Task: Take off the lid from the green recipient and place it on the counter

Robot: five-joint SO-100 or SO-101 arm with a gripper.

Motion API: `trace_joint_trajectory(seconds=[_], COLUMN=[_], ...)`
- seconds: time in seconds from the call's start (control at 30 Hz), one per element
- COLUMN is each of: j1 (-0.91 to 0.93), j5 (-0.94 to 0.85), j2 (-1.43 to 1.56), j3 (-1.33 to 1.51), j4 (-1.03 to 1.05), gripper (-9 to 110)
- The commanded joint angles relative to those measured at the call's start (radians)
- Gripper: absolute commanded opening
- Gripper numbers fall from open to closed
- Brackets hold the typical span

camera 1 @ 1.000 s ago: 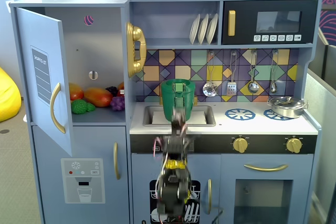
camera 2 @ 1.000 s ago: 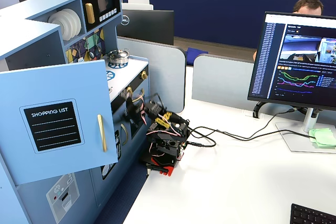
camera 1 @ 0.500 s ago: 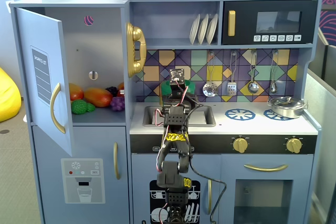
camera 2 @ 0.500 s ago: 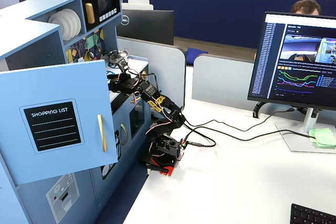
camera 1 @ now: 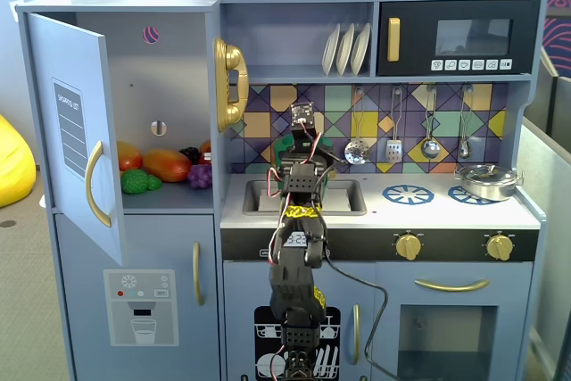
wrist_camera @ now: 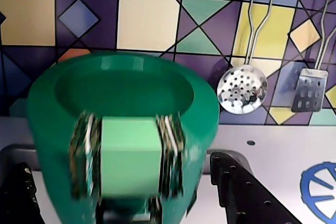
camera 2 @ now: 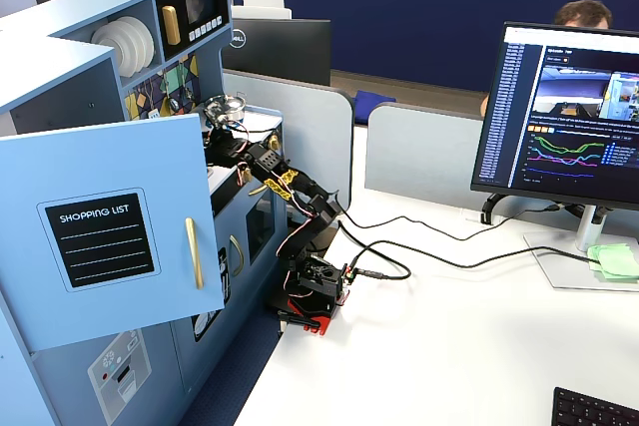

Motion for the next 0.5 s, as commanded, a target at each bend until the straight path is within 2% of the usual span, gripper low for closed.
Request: trace_joint_trajectory(seconds=[0.0,0.23,0.3,0.4,0.47], j1=[0.006,-0.017,-0.029,-0.054,-0.063], j5=[-0.014,-0.002,-0.005,-0.014,0.008], j2=[-0.048,-0.14,-0.153,-0.155,-0.15], j3=[-0.121,-0.206,-0.221,-0.225,-0.219], j4=[-0.034,-0.032,-0.014,0.025,0.028], gripper=[35,31,23,3,0])
